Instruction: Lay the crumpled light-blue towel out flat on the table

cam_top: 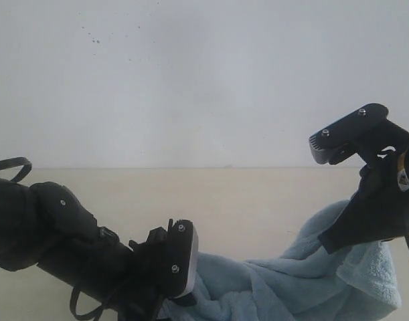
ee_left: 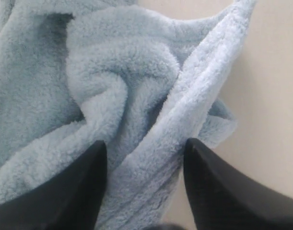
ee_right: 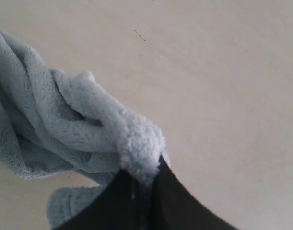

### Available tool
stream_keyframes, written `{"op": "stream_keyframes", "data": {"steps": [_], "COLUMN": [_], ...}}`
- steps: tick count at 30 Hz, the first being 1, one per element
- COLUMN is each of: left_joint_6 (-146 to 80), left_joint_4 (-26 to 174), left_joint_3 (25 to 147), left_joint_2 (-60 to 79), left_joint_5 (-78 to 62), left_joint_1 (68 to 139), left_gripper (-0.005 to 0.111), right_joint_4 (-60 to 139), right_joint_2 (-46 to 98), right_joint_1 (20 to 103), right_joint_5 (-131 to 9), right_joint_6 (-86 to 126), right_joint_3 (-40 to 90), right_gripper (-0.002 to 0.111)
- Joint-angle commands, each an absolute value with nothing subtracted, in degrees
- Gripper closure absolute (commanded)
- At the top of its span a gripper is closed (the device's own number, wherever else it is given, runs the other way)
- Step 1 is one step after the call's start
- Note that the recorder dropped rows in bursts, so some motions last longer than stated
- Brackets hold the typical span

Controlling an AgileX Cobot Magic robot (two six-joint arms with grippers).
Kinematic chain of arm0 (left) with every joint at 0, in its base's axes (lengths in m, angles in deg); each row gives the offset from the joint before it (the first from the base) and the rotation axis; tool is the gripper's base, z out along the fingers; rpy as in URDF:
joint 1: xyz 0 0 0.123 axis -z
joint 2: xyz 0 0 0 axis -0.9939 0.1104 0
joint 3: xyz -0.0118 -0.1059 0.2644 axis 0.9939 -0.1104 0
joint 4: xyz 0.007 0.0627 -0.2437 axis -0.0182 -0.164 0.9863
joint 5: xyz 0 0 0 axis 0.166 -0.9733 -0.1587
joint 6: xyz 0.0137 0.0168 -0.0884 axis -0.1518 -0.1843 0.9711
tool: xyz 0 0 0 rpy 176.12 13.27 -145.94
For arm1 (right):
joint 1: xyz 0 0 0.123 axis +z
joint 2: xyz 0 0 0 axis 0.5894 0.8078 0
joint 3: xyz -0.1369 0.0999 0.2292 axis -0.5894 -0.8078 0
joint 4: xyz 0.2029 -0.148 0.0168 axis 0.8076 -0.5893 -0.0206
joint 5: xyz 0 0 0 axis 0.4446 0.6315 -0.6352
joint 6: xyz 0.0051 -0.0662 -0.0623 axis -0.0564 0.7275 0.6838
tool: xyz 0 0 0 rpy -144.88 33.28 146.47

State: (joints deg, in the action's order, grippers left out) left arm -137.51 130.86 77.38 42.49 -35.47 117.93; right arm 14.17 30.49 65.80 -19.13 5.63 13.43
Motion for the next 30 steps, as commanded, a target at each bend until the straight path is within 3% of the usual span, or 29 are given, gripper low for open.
{"op": "stream_keyframes", "data": {"steps": [1,13,15,20,30], "left_joint_6": [-135.9,-136.1,-136.0,-135.4,-126.9], "left_joint_4": [129.7,128.8,128.8,128.8,130.8], "left_joint_3": [77.5,77.5,77.5,77.5,78.9], "left_joint_2": [42.7,46.3,46.3,45.8,30.3], "left_joint_5": [-36.4,-37.1,-37.1,-37.1,-28.0], "left_joint_1": [118.2,118.2,118.2,118.2,118.2], "left_gripper": [0.059,0.060,0.065,0.102,0.103], "right_joint_4": [14.5,14.5,14.5,14.5,12.2], "right_joint_2": [30.3,30.3,30.3,30.3,30.3], "right_joint_1": [65.8,65.8,65.8,65.8,65.8], "right_joint_5": [-19.0,-19.0,-19.0,-19.0,-19.0], "right_joint_6": [5.7,5.8,5.8,5.8,6.2], "right_joint_3": [13.6,13.6,13.6,13.6,13.6], "right_gripper": [0.108,0.108,0.108,0.108,0.108]}}
